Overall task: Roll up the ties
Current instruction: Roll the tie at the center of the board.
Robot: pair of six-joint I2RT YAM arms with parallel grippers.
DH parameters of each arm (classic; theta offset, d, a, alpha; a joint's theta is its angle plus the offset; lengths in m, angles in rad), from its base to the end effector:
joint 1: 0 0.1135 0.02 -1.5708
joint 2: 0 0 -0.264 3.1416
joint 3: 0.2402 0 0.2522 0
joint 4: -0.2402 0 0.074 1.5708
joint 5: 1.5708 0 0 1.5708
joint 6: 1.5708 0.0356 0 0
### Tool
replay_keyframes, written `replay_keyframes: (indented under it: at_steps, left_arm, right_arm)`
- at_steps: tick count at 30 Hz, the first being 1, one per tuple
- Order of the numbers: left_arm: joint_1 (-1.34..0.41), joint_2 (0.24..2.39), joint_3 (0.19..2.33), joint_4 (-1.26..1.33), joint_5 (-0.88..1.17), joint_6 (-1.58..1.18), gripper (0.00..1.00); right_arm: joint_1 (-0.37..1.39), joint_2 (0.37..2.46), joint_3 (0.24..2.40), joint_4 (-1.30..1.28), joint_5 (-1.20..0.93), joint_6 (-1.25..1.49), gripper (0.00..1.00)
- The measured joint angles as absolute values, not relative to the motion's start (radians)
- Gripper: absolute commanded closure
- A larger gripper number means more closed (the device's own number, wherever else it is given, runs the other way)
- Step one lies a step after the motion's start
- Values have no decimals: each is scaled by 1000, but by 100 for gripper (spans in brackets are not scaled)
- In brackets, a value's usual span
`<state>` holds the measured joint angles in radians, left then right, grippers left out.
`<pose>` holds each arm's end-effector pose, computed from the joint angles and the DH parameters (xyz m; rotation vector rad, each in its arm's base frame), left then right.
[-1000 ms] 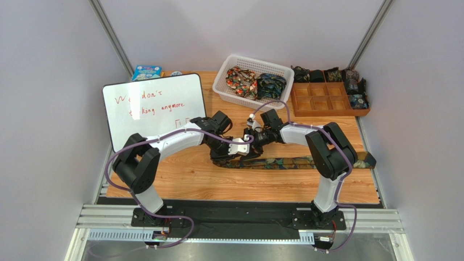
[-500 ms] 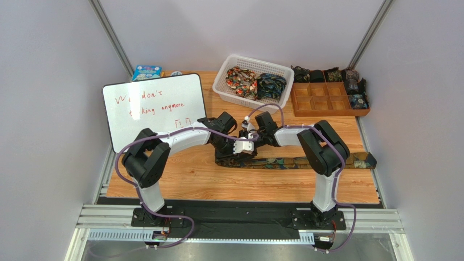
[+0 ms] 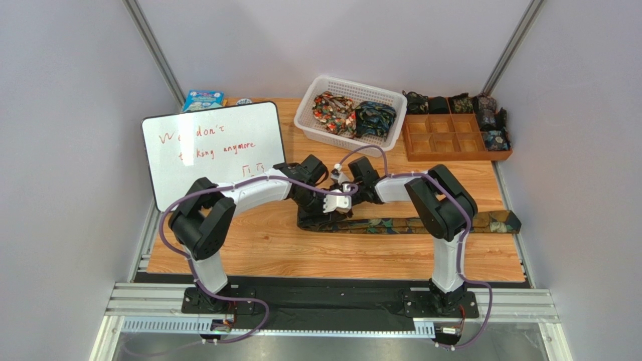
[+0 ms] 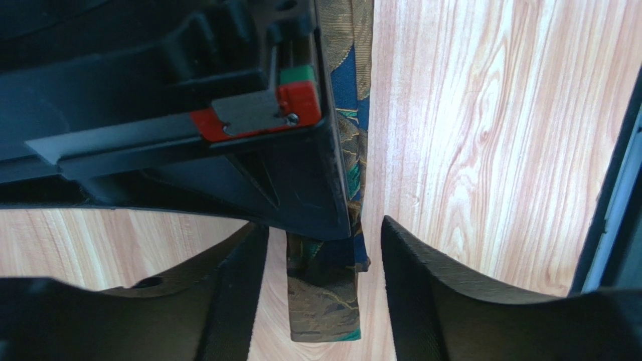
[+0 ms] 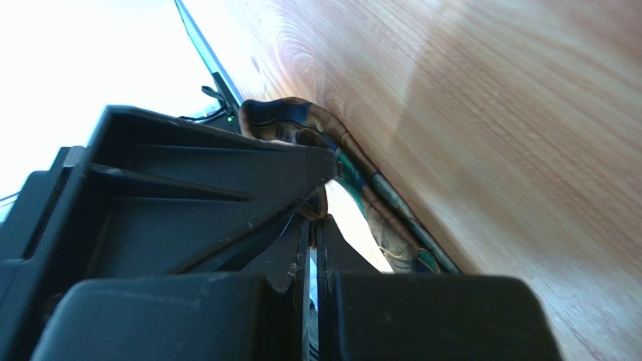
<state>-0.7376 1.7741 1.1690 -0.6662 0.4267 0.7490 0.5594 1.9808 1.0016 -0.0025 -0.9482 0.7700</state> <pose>0.2419 -0.2398 0.1804 1.9489 1.9860 -0.6001 0.2934 0.2178 0.1070 0.1276 -2.5954 -1.5175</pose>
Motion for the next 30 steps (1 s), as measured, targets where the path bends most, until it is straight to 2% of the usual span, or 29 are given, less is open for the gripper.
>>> replay_keyframes:
  at_steps: [1, 4, 11, 12, 15, 16, 17, 21, 23, 24, 30]
  left_arm:
    - [-736, 1773, 1168, -667, 429, 752, 22]
    - [-718, 1735, 1147, -673, 437, 755, 18]
    - [-655, 1639, 1100, -679, 435, 773, 18]
    - [-657, 1641, 1100, -679, 435, 773, 19]
    - [-661, 1644, 1100, -677, 436, 773, 33]
    - [-662, 1648, 1100, -676, 436, 774, 43]
    - [-663, 1655, 1101, -676, 437, 776, 46]
    - [-675, 1693, 1104, -676, 436, 786, 56]
    - [-688, 1711, 1105, -677, 436, 788, 59]
    - [-697, 1720, 1107, -677, 436, 788, 60]
    - [-719, 1740, 1135, -676, 437, 786, 64]
  right_arm:
    - [559, 1981, 1002, -9, -947, 766, 100]
    - [546, 1981, 1002, -35, -945, 749, 100]
    - [501, 1981, 1001, -117, -944, 679, 100]
    - [498, 1981, 1002, -125, -944, 671, 100]
    - [498, 1985, 1002, -144, -944, 648, 100]
    - [496, 1987, 1002, -147, -944, 644, 100]
    - [496, 1990, 1002, -151, -944, 638, 99]
    - [494, 1994, 1002, -167, -946, 628, 89]
    - [494, 1994, 1002, -171, -951, 627, 80]
    - [493, 1994, 1002, -173, -954, 626, 70]
    - [490, 1990, 1002, -181, -982, 629, 54]
